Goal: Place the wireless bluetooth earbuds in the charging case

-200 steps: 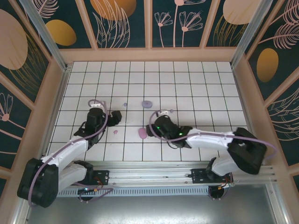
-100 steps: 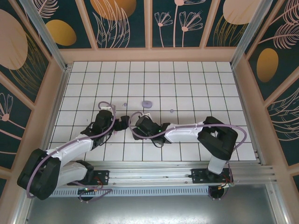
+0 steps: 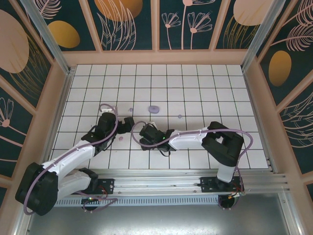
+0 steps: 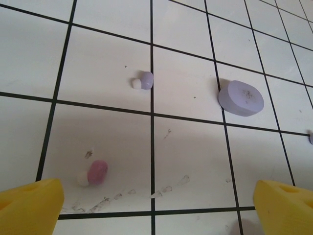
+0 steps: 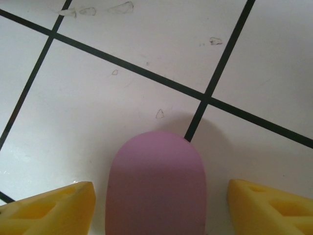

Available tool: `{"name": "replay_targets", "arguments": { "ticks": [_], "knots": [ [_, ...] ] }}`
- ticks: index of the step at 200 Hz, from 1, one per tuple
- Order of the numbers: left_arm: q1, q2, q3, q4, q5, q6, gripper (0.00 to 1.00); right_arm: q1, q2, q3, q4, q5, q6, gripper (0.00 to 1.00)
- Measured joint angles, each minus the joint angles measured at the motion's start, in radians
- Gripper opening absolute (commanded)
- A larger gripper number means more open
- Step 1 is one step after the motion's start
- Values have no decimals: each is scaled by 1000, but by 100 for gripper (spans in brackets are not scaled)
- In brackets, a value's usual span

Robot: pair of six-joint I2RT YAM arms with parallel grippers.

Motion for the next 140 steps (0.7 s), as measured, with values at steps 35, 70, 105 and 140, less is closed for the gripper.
{"name": "replay_targets", "arguments": {
  "ticks": [35,70,105,140],
  "knots": [
    [0,-35,-2,-3,4,11,99,2,3,2,-7,6,-35,44],
    [0,-50,-4,-5,6,42,99,2,3,2,-5,10,-76,32],
    [0,-99,-6,-5,14,110,98,-13,-19,-13,-10,-34,-162,23],
    [0,-195,-29,26,100,240,93,-149,-134,-26,-62,-236,-323,17]
  ]
}}
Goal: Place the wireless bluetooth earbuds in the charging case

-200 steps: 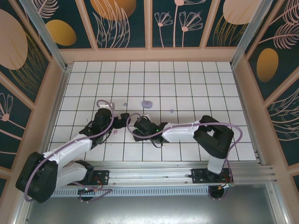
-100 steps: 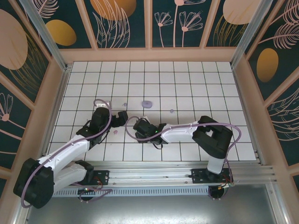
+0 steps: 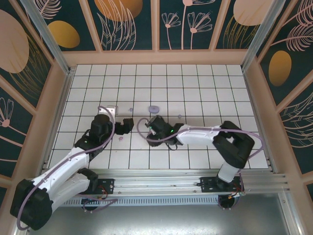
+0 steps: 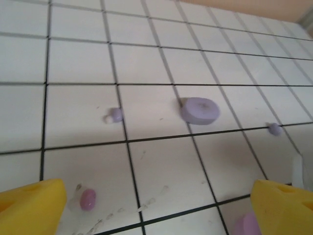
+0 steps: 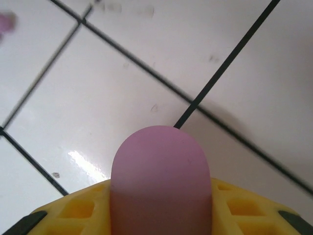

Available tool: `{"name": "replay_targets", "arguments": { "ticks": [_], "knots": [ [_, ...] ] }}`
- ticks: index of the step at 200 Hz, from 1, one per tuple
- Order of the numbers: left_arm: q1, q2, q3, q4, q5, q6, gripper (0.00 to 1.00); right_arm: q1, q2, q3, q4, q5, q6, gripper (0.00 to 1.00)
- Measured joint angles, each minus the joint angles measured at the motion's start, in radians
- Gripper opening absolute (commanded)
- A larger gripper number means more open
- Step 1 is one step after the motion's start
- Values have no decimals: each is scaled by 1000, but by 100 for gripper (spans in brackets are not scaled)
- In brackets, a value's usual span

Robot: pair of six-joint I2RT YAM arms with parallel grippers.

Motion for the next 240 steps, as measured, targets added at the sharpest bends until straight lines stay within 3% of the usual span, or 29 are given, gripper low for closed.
{"name": "replay_targets", "arguments": {
  "ticks": [42,80,112,154,240],
  "knots": [
    [0,-86,-28,110,209,113,88,-118,-151,68,-120,-182,-249,14],
    [0,9,34,129,485,193,84,-154,-174,169,-246,-333,-460,14],
    [0,19,47,126,634,303,86,-164,-168,281,-394,-412,-589,14],
    [0,-20,42,177,735,410,83,-165,-188,333,-497,-477,-720,13],
    [-18,92,126,177,845,502,74,-160,-254,413,-629,-508,-828,14]
  ]
}}
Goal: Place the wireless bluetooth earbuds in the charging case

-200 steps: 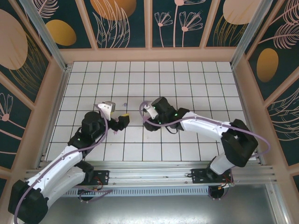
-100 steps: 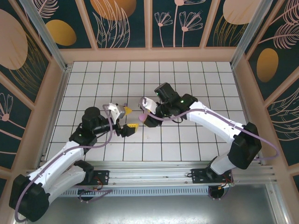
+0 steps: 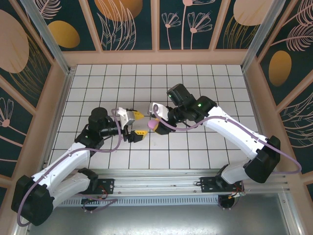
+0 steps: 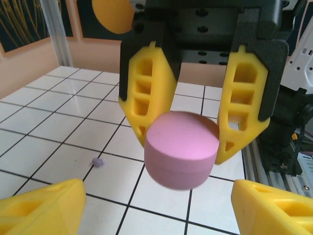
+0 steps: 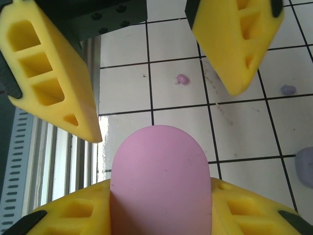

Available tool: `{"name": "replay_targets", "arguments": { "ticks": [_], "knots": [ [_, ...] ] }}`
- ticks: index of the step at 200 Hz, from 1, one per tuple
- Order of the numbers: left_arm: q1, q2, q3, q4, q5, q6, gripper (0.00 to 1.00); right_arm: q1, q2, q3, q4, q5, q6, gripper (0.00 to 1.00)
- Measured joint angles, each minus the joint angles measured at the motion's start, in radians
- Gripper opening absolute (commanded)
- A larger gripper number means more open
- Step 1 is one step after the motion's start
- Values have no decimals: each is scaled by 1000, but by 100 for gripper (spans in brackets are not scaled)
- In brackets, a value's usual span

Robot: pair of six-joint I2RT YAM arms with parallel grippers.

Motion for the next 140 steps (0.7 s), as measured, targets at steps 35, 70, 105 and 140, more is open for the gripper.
{"name": "replay_targets", "arguments": {
  "ticks": [35,70,105,140],
  "knots": [
    [-17,47,44,-16,23,27,67,5,0,3,-25,-19,-10,14],
    [-31,80,52,-26,51,35,66,5,0,7,-34,-24,-16,14],
    [-47,108,62,-35,61,36,59,7,0,26,-36,-26,-17,14],
    [-53,116,69,-42,77,43,47,7,0,26,-36,-24,-20,14]
  ]
}}
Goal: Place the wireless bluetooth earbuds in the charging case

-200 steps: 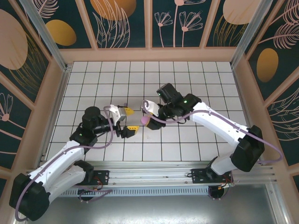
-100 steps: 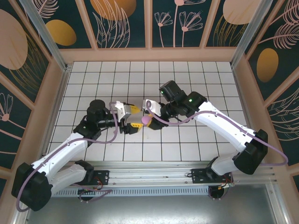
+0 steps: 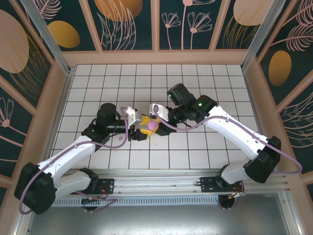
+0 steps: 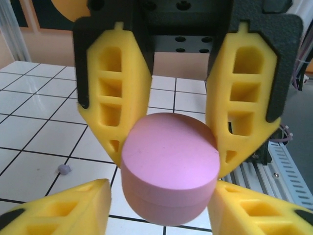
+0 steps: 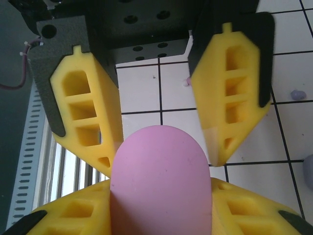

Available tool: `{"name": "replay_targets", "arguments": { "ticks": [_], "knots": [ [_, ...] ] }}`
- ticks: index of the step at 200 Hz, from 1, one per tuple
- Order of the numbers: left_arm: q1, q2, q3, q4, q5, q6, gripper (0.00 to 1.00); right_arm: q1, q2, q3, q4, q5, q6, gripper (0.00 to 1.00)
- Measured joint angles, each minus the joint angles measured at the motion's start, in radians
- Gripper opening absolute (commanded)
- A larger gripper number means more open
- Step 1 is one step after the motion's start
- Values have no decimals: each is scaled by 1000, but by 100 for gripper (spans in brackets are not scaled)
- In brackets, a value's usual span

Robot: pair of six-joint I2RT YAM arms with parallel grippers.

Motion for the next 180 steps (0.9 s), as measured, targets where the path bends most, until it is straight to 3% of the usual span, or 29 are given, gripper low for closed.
{"name": "replay_targets", "arguments": {
  "ticks": [42,86,180],
  "knots": [
    [-1,2,1,-7,14,3,29,0,0,1,-4,5,-4,18],
    [0,2,1,-8,14,-19,18,-1,0,1,-5,8,-7,29],
    [-2,0,-23,138,-15,-134,14,-43,-68,-26,58,0,35,53]
  ]
}}
